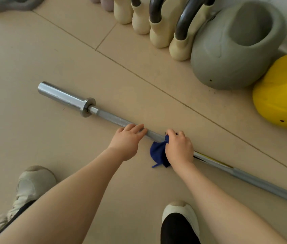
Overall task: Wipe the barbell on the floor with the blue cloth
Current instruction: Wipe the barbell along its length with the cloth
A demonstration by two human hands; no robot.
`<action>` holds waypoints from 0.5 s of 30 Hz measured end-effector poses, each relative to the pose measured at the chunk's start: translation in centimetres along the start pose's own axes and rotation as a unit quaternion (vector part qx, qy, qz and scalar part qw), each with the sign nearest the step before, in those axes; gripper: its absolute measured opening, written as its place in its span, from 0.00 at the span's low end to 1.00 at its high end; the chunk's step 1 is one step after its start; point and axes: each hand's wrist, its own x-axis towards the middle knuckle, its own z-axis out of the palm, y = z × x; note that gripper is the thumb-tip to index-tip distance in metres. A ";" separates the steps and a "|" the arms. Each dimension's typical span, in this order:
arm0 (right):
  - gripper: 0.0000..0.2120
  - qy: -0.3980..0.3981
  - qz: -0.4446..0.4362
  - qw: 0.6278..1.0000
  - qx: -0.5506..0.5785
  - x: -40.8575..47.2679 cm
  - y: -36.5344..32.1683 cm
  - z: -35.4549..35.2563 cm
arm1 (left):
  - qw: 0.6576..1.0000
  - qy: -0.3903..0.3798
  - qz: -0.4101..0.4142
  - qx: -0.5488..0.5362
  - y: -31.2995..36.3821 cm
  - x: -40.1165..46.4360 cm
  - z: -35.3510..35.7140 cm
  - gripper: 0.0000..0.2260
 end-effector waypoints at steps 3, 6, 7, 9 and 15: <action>0.08 -0.016 -0.060 0.998 0.028 0.5 -3.3 0.6 | 1.000 0.009 0.028 0.002 -0.5 0.4 -0.6 0.25; 0.11 -0.030 -0.087 0.996 0.022 0.6 -2.6 0.5 | 0.997 0.007 0.072 0.029 -1.6 0.9 -1.4 0.23; 0.11 -0.024 -0.076 0.997 0.002 0.3 -1.6 0.2 | 0.996 0.011 0.081 0.040 -2.1 1.1 -1.6 0.23; 0.11 0.004 -0.015 1.000 -0.012 -0.3 0.4 -0.1 | 0.994 0.022 0.083 0.067 -3.1 1.6 -2.0 0.21; 0.11 -0.029 -0.060 0.997 0.040 0.7 -4.9 0.8 | 0.987 -0.015 0.072 0.146 -4.0 3.7 -3.1 0.15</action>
